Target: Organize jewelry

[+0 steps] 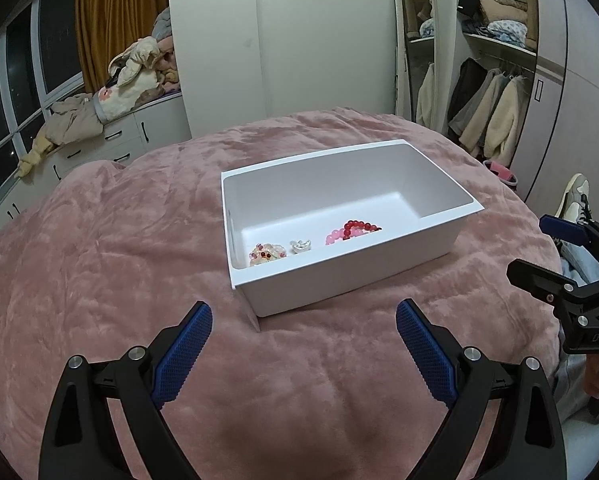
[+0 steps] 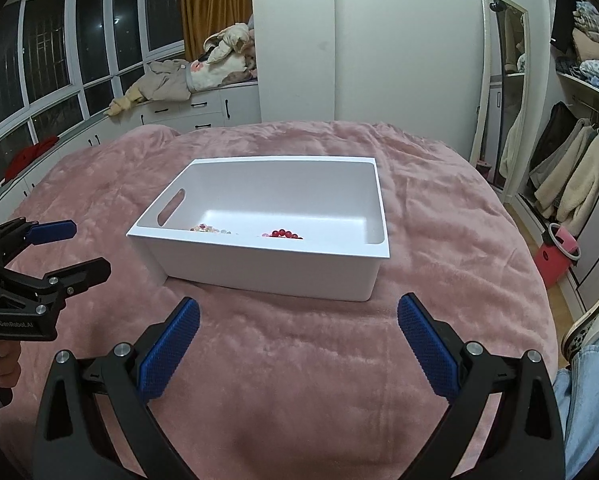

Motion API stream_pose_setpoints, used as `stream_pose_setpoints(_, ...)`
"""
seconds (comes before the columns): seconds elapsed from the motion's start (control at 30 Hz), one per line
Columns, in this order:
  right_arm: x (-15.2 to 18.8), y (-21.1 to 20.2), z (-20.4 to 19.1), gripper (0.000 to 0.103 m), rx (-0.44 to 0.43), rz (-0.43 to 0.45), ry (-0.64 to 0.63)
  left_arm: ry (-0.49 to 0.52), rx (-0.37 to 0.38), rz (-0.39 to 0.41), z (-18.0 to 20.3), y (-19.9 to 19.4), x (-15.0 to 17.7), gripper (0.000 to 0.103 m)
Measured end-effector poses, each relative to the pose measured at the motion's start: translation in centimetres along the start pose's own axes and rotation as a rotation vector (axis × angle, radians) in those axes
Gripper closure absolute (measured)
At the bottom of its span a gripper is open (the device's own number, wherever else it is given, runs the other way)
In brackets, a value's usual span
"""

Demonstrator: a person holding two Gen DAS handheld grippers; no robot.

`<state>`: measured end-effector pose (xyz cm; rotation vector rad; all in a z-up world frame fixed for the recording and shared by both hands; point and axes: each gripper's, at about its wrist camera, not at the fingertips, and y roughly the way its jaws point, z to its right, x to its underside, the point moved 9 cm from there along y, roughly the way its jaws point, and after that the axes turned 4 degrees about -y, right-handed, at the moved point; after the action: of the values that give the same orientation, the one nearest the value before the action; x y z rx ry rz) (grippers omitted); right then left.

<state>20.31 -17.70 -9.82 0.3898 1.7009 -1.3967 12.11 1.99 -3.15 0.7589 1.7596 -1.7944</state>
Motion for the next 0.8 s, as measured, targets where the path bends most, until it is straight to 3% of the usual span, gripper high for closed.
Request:
stream_pose_setpoints(0.17, 0.1, -0.1, 0.1, 0.005, 0.000, -0.004, 0.007, 0.022, -0.031, 0.008, 0.2, 0.1, 0.2, 0.009)
stream_pose_setpoints(0.8, 0.5, 0.4, 0.1, 0.005, -0.001, -0.015, 0.005, 0.014, -0.017, -0.011, 0.5, 1.0, 0.5, 0.008)
